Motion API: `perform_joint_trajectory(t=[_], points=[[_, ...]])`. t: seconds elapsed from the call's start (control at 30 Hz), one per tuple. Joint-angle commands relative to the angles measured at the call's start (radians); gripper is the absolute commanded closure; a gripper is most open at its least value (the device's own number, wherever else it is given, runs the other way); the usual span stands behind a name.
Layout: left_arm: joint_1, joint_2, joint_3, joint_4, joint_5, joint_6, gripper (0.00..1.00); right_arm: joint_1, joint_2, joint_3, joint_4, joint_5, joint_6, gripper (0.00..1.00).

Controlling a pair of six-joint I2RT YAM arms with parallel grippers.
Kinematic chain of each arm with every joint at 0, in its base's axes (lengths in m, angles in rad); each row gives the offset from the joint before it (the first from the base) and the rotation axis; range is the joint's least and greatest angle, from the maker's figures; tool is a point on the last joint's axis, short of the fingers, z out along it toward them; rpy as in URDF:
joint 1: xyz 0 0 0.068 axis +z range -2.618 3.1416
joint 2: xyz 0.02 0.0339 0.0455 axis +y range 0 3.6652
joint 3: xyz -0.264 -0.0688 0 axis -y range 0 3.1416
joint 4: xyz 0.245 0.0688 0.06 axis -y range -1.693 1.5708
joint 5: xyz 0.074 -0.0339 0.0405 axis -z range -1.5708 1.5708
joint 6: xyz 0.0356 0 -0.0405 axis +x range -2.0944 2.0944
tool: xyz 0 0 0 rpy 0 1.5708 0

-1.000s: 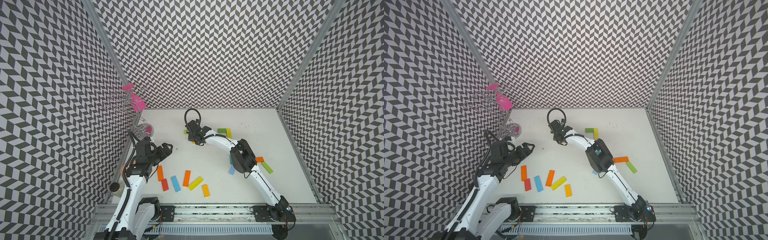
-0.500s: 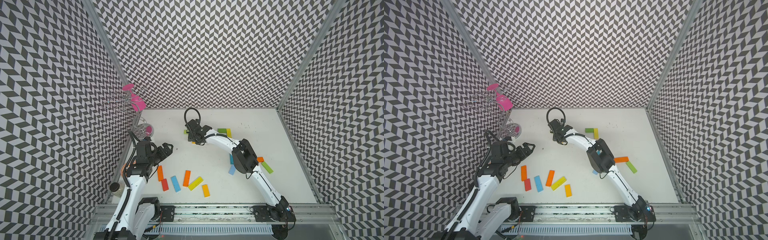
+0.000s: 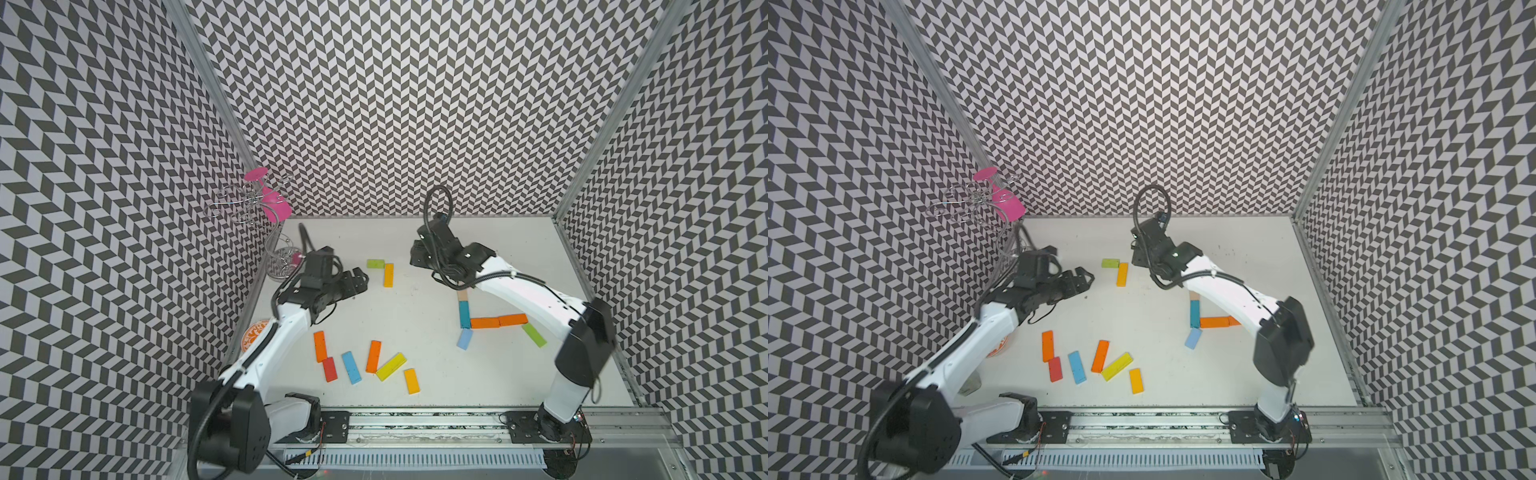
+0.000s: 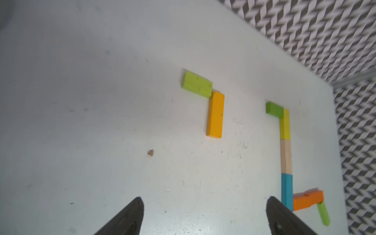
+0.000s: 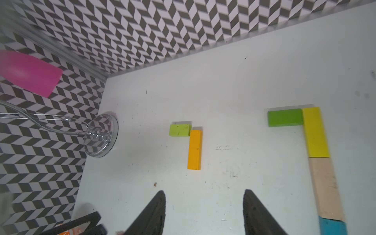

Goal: Assemble a giraffe with building blocks
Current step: Adjust the building block at the center of the board.

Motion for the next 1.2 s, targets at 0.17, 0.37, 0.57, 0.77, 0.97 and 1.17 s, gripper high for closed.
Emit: perform_joint_trajectory(t=[0.17, 0.37, 0.57, 0.77, 0.97, 1.17], points=[[-0.177, 0.488, 0.364, -0.223, -0.194, 0.087, 0.03, -0.084, -0.260, -0.386, 0.139, 0.027, -0.014, 0.41], [-0.172, 0.709, 0.578, -0.338, -0.289, 0.102, 0.06, -0.131, -0.331, -0.486, 0.160, -0.011, -0.035, 0.41], [-0.169, 0.844, 0.735, -0.406, -0.296, 0.126, 0.17, -0.163, -0.337, -0.526, 0.182, -0.044, -0.051, 0.41], [-0.155, 0.890, 0.799, -0.436, -0.304, 0.148, 0.38, -0.189, -0.327, -0.537, 0.200, -0.065, -0.060, 0.41], [-0.156, 0.920, 0.837, -0.480, -0.314, 0.151, 0.59, -0.196, -0.307, -0.530, 0.199, -0.092, -0.058, 0.41], [-0.156, 0.931, 0.867, -0.495, -0.324, 0.147, 0.70, -0.199, -0.279, -0.500, 0.164, -0.117, -0.058, 0.41]])
